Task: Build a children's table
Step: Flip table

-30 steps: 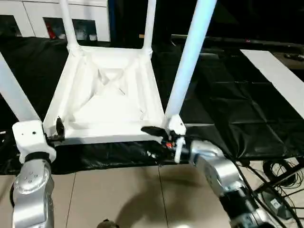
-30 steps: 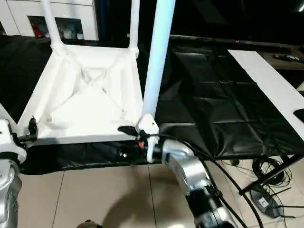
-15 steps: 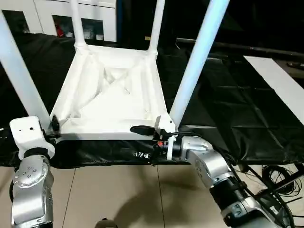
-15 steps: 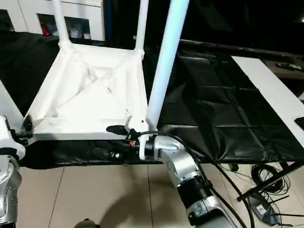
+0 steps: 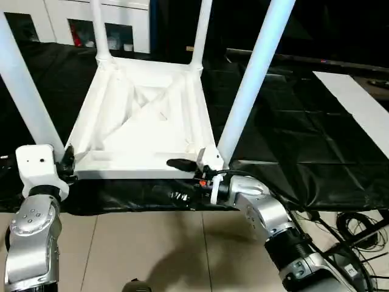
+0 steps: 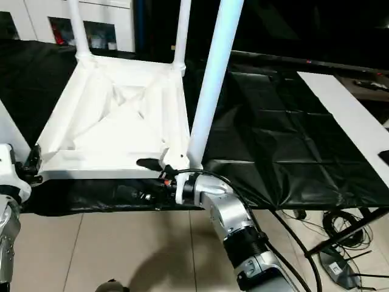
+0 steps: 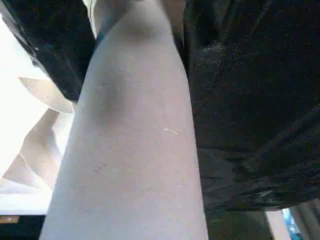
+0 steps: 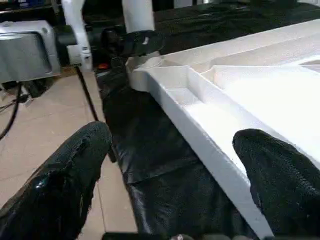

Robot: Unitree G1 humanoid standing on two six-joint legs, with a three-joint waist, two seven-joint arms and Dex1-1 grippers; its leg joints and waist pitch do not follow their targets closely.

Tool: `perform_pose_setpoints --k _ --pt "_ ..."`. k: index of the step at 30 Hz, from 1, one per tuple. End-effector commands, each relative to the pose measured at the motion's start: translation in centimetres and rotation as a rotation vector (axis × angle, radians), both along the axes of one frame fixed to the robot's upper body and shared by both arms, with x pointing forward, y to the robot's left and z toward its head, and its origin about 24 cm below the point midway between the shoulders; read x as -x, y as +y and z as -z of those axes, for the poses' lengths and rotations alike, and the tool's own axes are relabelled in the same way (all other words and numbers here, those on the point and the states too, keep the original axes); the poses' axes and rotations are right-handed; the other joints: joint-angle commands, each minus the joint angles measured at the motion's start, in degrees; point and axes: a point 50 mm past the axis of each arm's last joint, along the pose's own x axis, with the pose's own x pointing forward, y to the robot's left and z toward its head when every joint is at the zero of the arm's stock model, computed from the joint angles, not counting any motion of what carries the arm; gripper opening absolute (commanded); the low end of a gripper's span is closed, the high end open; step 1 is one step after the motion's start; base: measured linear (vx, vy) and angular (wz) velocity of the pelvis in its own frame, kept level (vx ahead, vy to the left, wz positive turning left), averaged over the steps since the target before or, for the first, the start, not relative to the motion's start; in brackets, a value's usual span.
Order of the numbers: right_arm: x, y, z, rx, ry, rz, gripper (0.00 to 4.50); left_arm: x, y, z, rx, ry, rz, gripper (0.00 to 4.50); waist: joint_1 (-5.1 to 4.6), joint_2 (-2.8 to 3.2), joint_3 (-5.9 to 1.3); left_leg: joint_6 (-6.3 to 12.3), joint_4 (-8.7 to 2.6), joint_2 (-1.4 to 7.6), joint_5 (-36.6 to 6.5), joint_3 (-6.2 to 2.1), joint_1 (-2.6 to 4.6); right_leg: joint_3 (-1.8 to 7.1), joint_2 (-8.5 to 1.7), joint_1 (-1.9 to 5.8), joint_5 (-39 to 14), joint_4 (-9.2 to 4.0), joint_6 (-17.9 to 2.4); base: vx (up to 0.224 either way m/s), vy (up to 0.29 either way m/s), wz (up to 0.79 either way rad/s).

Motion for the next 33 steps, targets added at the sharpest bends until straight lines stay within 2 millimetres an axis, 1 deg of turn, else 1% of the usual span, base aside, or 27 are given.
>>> perform_pose_setpoints --k 1,2,3,5,6,8,9,10,11,12,13,14,15,16,17,18,20,22,23,24,26,27,28,29,30,32,33 --pt "0.1 -0.7 0.2 0.013 -0.008 0.040 4.50 -1.2 -1.9 -0.6 0.027 -0.007 0.112 2.11 -0.31 3.56 -3.71 -4.26 -4.98 1.39 -18.9 -0.18 1.94 2.23 -2.68 0.90 1.7 -3.60 -10.9 0.000 0.000 0.00" --pt "0.2 -0.8 0.3 0.011 -0.007 0.046 4.50 -1.5 -2.3 -0.8 0.042 -0.010 0.131 2.10 -0.11 3.49 -3.75 -4.23 -4.96 1.35 -18.9 -0.09 2.02 2.22 -2.67 0.90 1.6 -3.72 -10.8 0.000 0.000 0.00" --pt "0.5 -1.1 0.3 0.010 -0.006 0.063 4.50 -2.0 -3.1 -1.2 0.071 -0.016 0.166 2.09 0.38 3.42 -3.72 -4.04 -4.92 1.43 -19.1 0.01 2.17 2.32 -2.70 0.77 1.5 -3.76 -10.8 0.000 0.000 0.00" --pt "0.6 -1.3 0.3 0.004 -0.004 0.072 4.50 -2.3 -3.4 -1.4 0.105 -0.025 0.173 2.09 0.61 3.44 -3.65 -4.05 -4.95 1.43 -18.7 0.02 2.02 2.34 -2.76 0.88 0.9 -3.79 -10.6 0.000 0.000 0.00" --pt "0.7 -1.4 0.2 -0.002 -0.006 0.085 4.50 -2.6 -3.7 -1.7 0.142 -0.035 0.180 2.09 0.52 3.43 -3.60 -4.24 -5.12 1.39 -18.8 -0.10 1.72 2.30 -2.87 1.13 -0.3 -3.79 -10.4 0.000 0.000 0.00" --pt "1.3 -1.9 0.1 -0.029 0.000 0.099 4.50 -3.1 -4.4 -2.2 0.267 -0.076 0.195 2.08 0.63 3.41 -3.55 -4.42 -5.05 1.43 -19.3 0.02 1.98 2.38 -2.85 0.91 -1.4 -4.01 -10.1 0.000 0.000 0.00" --pt "1.3 -1.9 0.1 -0.029 0.000 0.099 4.50 -3.1 -4.4 -2.2 0.267 -0.076 0.195 2.08 0.70 3.26 -3.44 -4.25 -5.10 1.45 -19.5 -0.01 1.88 2.44 -2.88 0.89 -1.9 -4.12 -9.9 0.000 0.000 0.00" --pt "1.5 -2.0 0.0 -0.034 0.002 0.099 4.50 -3.2 -4.6 -2.3 0.296 -0.083 0.202 2.08 0.53 3.16 -3.52 -4.09 -5.14 1.42 -19.4 -0.06 1.71 2.42 -2.90 1.11 -2.2 -4.13 -9.8 0.000 0.000 0.00" --pt "2.1 -2.4 0.0 -0.043 0.009 0.097 4.50 -3.3 -5.1 -2.5 0.362 -0.100 0.220 2.08 0.38 2.89 -3.74 -3.82 -5.01 1.33 -17.4 -0.04 1.43 2.38 -3.01 1.46 -1.4 -3.93 -9.9 0.000 0.000 0.00" --pt "2.3 -2.6 0.0 -0.041 0.016 0.099 4.50 -3.4 -5.4 -2.6 0.386 -0.105 0.231 2.08 0.47 3.02 -3.76 -3.04 -4.62 1.34 -14.6 0.13 1.52 2.48 -2.86 1.20 1.8 -3.85 -10.1 0.000 0.000 0.00" --pt "2.4 -2.7 0.1 -0.041 0.021 0.103 4.50 -3.4 -5.5 -2.6 0.392 -0.105 0.236 2.08 0.32 2.85 -3.84 -2.43 -4.58 1.16 -12.1 0.07 0.99 2.30 -2.79 1.72 3.8 -3.61 -10.0 0.000 0.000 0.00" --pt "2.5 -3.0 0.3 -0.034 0.040 0.123 4.50 -3.4 -5.8 -2.6 0.419 -0.107 0.247 2.08 0.30 2.83 -3.87 -2.27 -4.47 1.09 -11.2 0.15 1.02 2.30 -2.78 1.71 4.5 -3.58 -10.1 0.000 0.000 0.00" --pt "2.5 -3.2 0.5 -0.023 0.060 0.154 4.50 -3.5 -6.1 -2.7 0.453 -0.111 0.254 2.08 0.10 3.05 -3.94 -1.70 -4.22 1.04 -9.5 0.27 1.00 2.31 -2.77 1.61 5.7 -3.51 -10.7 0.000 0.000 0.00" --pt "2.4 -3.4 0.9 -0.009 0.079 0.190 4.50 -3.5 -6.2 -2.7 0.474 -0.113 0.256 2.08 0.16 3.19 -3.96 -1.65 -4.18 1.02 -9.5 0.33 1.11 2.30 -2.74 1.47 5.6 -3.50 -10.9 0.000 0.000 0.00" --pt "2.4 -3.4 0.9 -0.009 0.079 0.190 4.50 -3.5 -6.2 -2.7 0.474 -0.113 0.256 2.08 0.12 3.17 -3.99 -1.57 -4.11 0.98 -9.3 0.39 1.05 2.32 -2.73 1.48 5.6 -3.46 -11.2 0.000 0.000 0.00" --pt "2.2 -3.6 1.2 0.006 0.097 0.225 4.50 -3.5 -6.3 -2.8 0.490 -0.113 0.257 2.08 0.16 3.24 -4.07 -1.47 -4.02 1.00 -9.0 0.44 1.07 2.32 -2.73 1.44 5.6 -3.41 -11.4 0.000 0.000 0.00" --pt "1.7 -3.9 1.8 0.020 0.134 0.311 4.50 -3.7 -6.8 -3.1 0.527 -0.122 0.278 2.08 0.13 3.10 -4.06 -1.36 -4.02 1.05 -8.6 0.52 0.97 2.29 -2.74 1.32 5.8 -3.38 -11.6 0.000 0.000 0.00" --pt "1.1 -4.0 1.9 -0.019 0.161 0.388 4.50 -3.8 -7.2 -3.4 0.531 -0.119 0.309 2.08 0.01 2.95 -4.05 -1.22 -4.06 1.02 -8.6 0.52 0.85 2.20 -2.76 1.38 5.5 -3.36 -11.6 0.000 0.000 0.00" --pt "1.1 -4.0 1.9 -0.019 0.161 0.388 4.50 -3.8 -7.2 -3.4 0.531 -0.119 0.309 2.08 0.04 3.03 -4.07 -1.18 -4.03 1.01 -8.5 0.53 0.87 2.21 -2.77 1.36 5.3 -3.35 -11.6 0.000 0.000 0.00" --pt "0.6 -4.0 1.5 -0.087 0.184 0.426 4.50 -3.7 -7.4 -3.5 0.529 -0.116 0.315 2.08 -0.03 3.03 -4.10 -0.99 -3.99 1.06 -8.3 0.51 0.84 2.21 -2.78 1.42 5.6 -3.27 -11.5 0.000 0.000 0.00" --pt "-0.1 -3.8 1.1 -0.157 0.214 0.465 4.50 -3.7 -7.6 -3.5 0.538 -0.115 0.322 2.08 -0.10 2.80 -4.10 -0.37 -4.01 1.12 -8.4 0.54 0.87 2.22 -2.88 1.37 5.4 -3.24 -11.5 0.000 0.000 0.00" --pt "-0.5 -3.8 0.9 -0.198 0.227 0.488 4.50 -3.6 -7.7 -3.5 0.547 -0.117 0.324 2.08 -0.11 2.51 -4.10 -0.15 -3.97 1.09 -7.7 0.59 0.81 2.19 -2.83 1.45 5.6 -3.24 -11.3 0.000 0.000 0.00" --pt "-0.6 -3.8 0.9 -0.209 0.230 0.498 4.50 -3.6 -7.8 -3.5 0.553 -0.117 0.324 2.08 0.04 2.82 -4.13 0.03 -3.84 1.10 -6.9 0.63 0.94 2.20 -2.80 1.32 6.1 -3.17 -11.2 0.000 0.000 0.00" --pt "-0.9 -3.7 0.6 -0.268 0.251 0.508 4.50 -3.6 -7.9 -3.5 0.560 -0.117 0.324 2.08 -0.06 2.40 -4.14 0.33 -3.77 1.10 -6.5 0.76 0.93 2.23 -2.78 1.35 6.6 -3.10 -11.2 0.000 0.000 0.00" --pt "-1.1 -3.6 0.4 -0.310 0.267 0.512 4.50 -3.5 -8.0 -3.5 0.564 -0.116 0.325 2.08 0.17 2.75 -4.29 0.60 -3.68 1.12 -5.2 0.68 0.96 2.13 -2.76 1.35 7.7 -2.90 -11.3 0.000 0.000 0.00" --pt "-1.7 -3.4 0.1 -0.381 0.301 0.526 4.50 -3.5 -8.1 -3.5 0.571 -0.111 0.333 2.08 0.16 2.36 -4.27 1.08 -3.62 1.06 -4.2 0.80 0.87 2.09 -2.66 1.40 9.3 -2.77 -11.4 0.000 0.000 0.00" --pt "-2.3 -3.1 0.1 -0.417 0.328 0.540 4.50 -3.4 -8.2 -3.5 0.573 -0.107 0.338 2.08 0.18 2.32 -4.22 1.02 -3.72 1.01 -5.3 0.88 0.85 2.06 -2.77 1.37 7.8 -2.86 -11.7 0.000 0.000 0.00"
